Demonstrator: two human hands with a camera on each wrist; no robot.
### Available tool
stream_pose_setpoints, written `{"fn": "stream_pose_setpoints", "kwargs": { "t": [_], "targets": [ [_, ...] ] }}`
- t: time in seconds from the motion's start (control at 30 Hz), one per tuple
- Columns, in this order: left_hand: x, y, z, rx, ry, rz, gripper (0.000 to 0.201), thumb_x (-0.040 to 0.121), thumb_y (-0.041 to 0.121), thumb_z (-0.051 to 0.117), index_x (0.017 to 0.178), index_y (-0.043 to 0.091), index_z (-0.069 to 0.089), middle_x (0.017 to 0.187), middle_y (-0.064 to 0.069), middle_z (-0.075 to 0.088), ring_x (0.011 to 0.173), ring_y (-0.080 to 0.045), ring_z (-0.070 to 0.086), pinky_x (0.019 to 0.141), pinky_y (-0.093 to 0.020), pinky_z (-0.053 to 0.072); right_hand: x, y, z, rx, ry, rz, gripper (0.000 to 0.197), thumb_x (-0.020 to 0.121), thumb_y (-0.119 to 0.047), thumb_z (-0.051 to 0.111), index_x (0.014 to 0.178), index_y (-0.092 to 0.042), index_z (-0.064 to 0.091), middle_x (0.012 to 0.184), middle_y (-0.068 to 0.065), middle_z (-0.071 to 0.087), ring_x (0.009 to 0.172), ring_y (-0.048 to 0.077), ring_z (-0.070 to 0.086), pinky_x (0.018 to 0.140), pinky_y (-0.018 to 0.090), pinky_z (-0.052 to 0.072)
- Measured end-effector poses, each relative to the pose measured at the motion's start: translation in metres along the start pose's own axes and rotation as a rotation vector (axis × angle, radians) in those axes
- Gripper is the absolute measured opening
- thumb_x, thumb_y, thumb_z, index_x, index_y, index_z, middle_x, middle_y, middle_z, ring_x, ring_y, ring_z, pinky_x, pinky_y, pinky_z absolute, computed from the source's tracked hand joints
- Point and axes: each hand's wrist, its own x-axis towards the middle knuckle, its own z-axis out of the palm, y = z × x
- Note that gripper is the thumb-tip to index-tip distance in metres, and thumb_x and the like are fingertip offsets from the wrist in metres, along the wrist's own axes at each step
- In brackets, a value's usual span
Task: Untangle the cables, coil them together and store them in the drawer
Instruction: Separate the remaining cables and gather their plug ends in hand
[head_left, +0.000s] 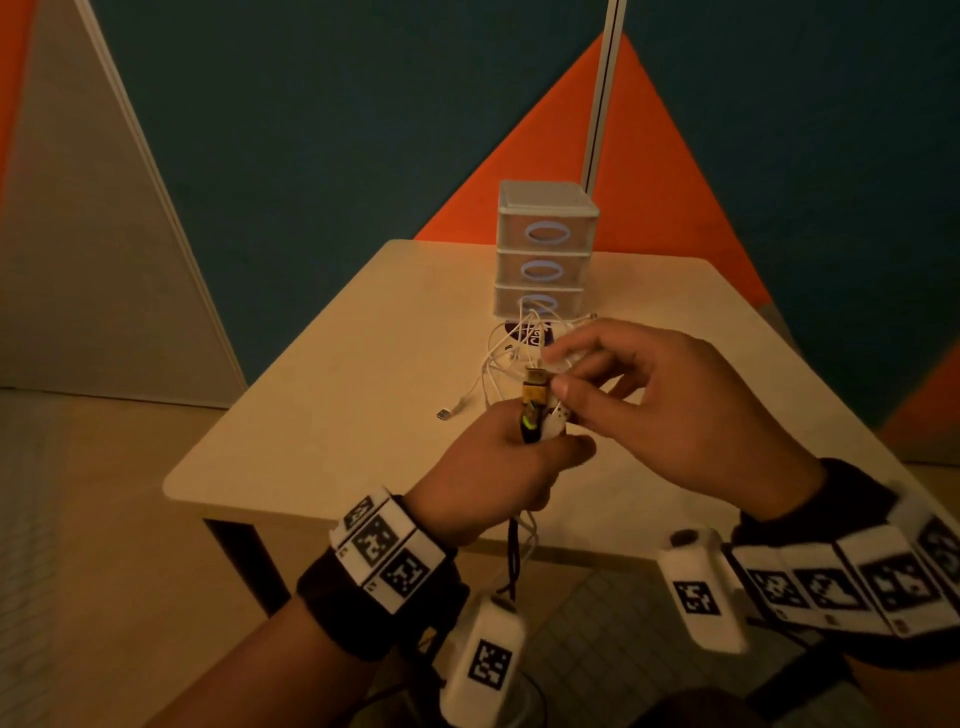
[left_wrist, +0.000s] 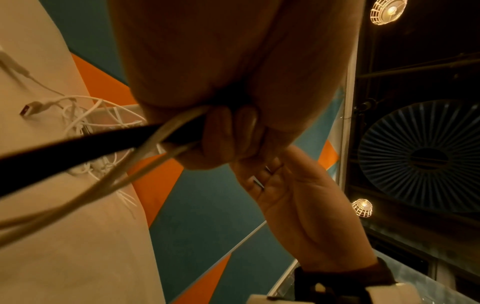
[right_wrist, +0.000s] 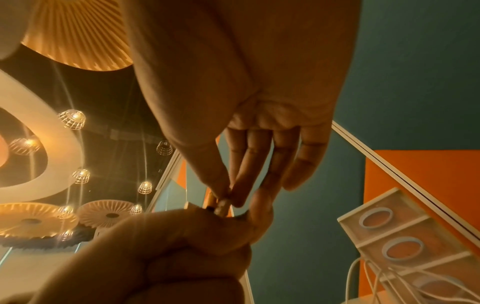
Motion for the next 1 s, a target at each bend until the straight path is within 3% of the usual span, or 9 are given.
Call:
{"fn": "stream_pose_setpoints", "kwargs": {
  "t": [0.1, 0.17, 0.3, 0.37, 0.5, 0.63, 0.8, 0.9, 1.0],
  "targets": [
    [-0.002, 0.004, 0.006, -0.123, -0.04, -0.026, 0.054, 0.102, 0.01, 0.05, 0.051, 0.026, 0.051, 0.057, -0.003, 0.023, 0.049, -0.017, 0.019, 0.052, -0.033, 0.019, -0.003, -0.001, -0.002, 0.062, -0.044, -0.053, 0.044, 0.097, -0.039, 0.059, 0.14, -0.042, 0.053, 0.124, -0.025, 0.065, 0.118, -0.006, 0.058, 0.096, 0.025, 0.052],
    [-0.001, 0.003, 0.008, -0.105, -0.037, -0.013, 0.047, 0.104, 0.019, 0.046, 0.057, 0.014, 0.05, 0.052, -0.001, 0.036, 0.045, -0.017, 0.032, 0.052, -0.029, 0.029, -0.004, -0.001, 0.001, 0.045, -0.138, -0.095, 0.045, 0.099, -0.042, 0.054, 0.144, -0.037, 0.053, 0.138, -0.023, 0.058, 0.128, -0.008, 0.051, 0.104, 0.021, 0.047],
    [-0.001, 0.0, 0.01, 0.004, -0.069, 0.0, 0.048, 0.108, 0.025, 0.036, 0.072, 0.019, 0.065, 0.06, -0.012, 0.065, 0.057, -0.02, 0.063, 0.06, -0.019, 0.05, -0.004, 0.005, 0.007, -0.033, -0.183, -0.129, 0.037, 0.099, -0.04, 0.056, 0.131, -0.026, 0.067, 0.126, -0.016, 0.068, 0.118, -0.006, 0.059, 0.101, 0.027, 0.049],
    [0.0, -0.001, 0.011, 0.044, -0.074, -0.018, 0.045, 0.108, 0.031, 0.038, 0.078, 0.014, 0.066, 0.06, -0.009, 0.067, 0.058, -0.02, 0.066, 0.062, -0.024, 0.054, -0.004, 0.006, 0.007, 0.004, -0.183, -0.095, 0.044, 0.098, -0.038, 0.059, 0.142, -0.035, 0.056, 0.129, -0.017, 0.067, 0.12, -0.007, 0.058, 0.103, 0.022, 0.049],
    [0.005, -0.006, 0.008, 0.083, -0.019, -0.04, 0.035, 0.104, 0.021, 0.046, 0.07, 0.021, 0.055, 0.058, -0.001, 0.047, 0.049, -0.022, 0.047, 0.055, -0.033, 0.046, -0.005, 0.009, 0.012, -0.068, -0.182, -0.119, 0.045, 0.102, -0.028, 0.057, 0.145, -0.038, 0.052, 0.136, -0.018, 0.063, 0.125, -0.006, 0.055, 0.1, 0.01, 0.044],
    [0.009, -0.008, 0.006, 0.132, 0.04, 0.002, 0.019, 0.1, 0.023, 0.054, 0.087, 0.036, 0.059, 0.053, 0.01, 0.046, 0.048, -0.017, 0.045, 0.05, -0.029, 0.043, -0.001, 0.015, 0.013, -0.086, -0.134, -0.087, 0.037, 0.1, -0.028, 0.06, 0.137, -0.033, 0.062, 0.132, -0.016, 0.066, 0.122, -0.005, 0.058, 0.102, 0.017, 0.047],
    [0.016, -0.013, -0.002, 0.104, 0.102, -0.05, 0.014, 0.094, 0.021, 0.056, 0.081, 0.025, 0.061, 0.048, 0.012, 0.046, 0.044, -0.011, 0.041, 0.054, -0.031, 0.04, -0.001, 0.018, 0.025, -0.105, -0.148, -0.091, 0.04, 0.104, -0.029, 0.053, 0.144, -0.032, 0.055, 0.131, -0.008, 0.068, 0.116, 0.005, 0.065, 0.098, 0.032, 0.053],
    [0.015, -0.014, -0.002, 0.057, 0.102, -0.079, 0.025, 0.092, 0.011, 0.049, 0.072, 0.016, 0.063, 0.051, 0.009, 0.042, 0.044, -0.011, 0.034, 0.053, -0.03, 0.034, 0.002, 0.016, 0.028, -0.085, -0.122, -0.103, 0.039, 0.103, -0.029, 0.055, 0.142, -0.032, 0.057, 0.126, -0.009, 0.07, 0.098, -0.005, 0.067, 0.086, 0.019, 0.053],
    [0.016, -0.013, -0.004, 0.019, 0.067, -0.074, 0.035, 0.096, 0.002, 0.041, 0.066, 0.011, 0.055, 0.05, 0.003, 0.048, 0.044, -0.013, 0.04, 0.051, -0.028, 0.037, 0.005, 0.016, 0.038, -0.029, -0.115, -0.102, 0.04, 0.104, -0.029, 0.053, 0.144, -0.031, 0.054, 0.116, -0.005, 0.075, 0.099, 0.004, 0.07, 0.089, 0.024, 0.054]
  ]
}}
